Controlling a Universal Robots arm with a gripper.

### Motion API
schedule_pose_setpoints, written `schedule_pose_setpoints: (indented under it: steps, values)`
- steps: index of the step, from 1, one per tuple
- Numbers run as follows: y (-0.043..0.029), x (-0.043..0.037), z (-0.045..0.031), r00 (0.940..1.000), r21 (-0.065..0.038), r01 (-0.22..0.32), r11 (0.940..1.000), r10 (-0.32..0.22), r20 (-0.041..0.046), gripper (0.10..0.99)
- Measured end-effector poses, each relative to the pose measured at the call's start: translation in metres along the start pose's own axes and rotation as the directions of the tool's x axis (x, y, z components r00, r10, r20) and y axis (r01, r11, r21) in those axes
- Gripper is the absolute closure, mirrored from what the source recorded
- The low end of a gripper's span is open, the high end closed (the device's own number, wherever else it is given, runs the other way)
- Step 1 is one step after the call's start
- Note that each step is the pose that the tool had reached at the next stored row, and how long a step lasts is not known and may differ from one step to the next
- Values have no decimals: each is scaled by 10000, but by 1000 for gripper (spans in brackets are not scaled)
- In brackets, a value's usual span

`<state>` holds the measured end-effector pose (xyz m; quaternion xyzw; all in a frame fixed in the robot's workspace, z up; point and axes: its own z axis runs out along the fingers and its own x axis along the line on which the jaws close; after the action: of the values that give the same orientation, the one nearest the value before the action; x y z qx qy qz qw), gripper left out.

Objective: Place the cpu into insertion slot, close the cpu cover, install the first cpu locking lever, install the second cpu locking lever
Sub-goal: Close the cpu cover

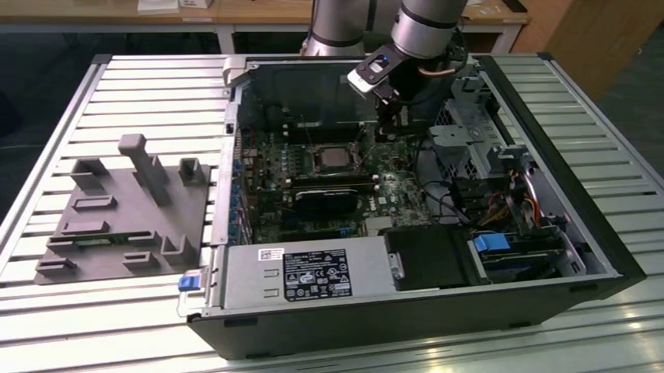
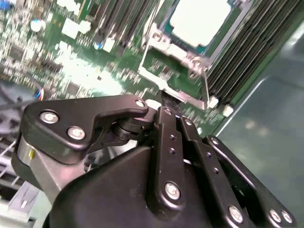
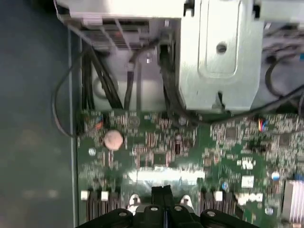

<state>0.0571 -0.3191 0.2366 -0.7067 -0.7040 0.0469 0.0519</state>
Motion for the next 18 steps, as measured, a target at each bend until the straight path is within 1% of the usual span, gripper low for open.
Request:
schedule_pose_setpoints:
  steps: [1,2,6,8,14,18]
  values:
    - [0,0,2,10000,144,-2,9999,2,0,984]
    - [0,0,3,10000,224,-3,9997,3,1,984]
    - [0,0,3,10000,236,-3,9997,3,2,984]
    - [-10,0,5,10000,214,-2,9998,2,-1,984]
    - [-98,0,19,10000,26,-1,10000,1,0,984]
    - [-159,-1,28,10000,-65,0,10000,0,-1,984]
